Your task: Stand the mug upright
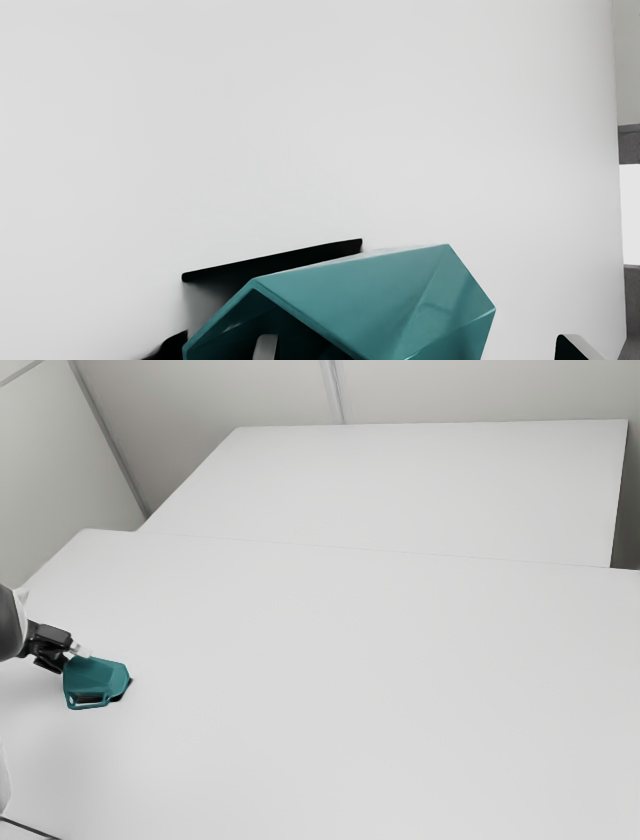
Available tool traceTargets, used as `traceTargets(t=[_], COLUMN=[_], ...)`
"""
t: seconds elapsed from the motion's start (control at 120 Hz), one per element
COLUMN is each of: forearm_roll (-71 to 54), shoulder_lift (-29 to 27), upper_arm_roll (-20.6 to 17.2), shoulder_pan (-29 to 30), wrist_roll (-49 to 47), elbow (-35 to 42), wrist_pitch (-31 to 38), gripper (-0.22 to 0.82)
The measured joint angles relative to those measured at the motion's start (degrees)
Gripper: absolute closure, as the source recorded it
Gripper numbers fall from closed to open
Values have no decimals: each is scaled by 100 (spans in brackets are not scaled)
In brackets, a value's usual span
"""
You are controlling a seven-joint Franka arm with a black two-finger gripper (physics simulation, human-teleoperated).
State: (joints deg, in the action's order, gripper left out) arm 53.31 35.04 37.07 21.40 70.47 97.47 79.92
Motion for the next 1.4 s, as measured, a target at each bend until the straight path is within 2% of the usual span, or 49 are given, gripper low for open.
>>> traceTargets(t=[0.1,0.625,0.875,1.4], forearm_roll=[55,181,216,487], shoulder_lift=[-2,-3,-10,-190], upper_arm_roll=[-7,-18,-20,-70], shoulder_pan=[-15,-58,-58,-187], wrist_roll=[-2,-13,-11,-14], elbow=[57,195,233,238], wrist_pitch=[10,80,143,96], gripper=[4,49,63,75])
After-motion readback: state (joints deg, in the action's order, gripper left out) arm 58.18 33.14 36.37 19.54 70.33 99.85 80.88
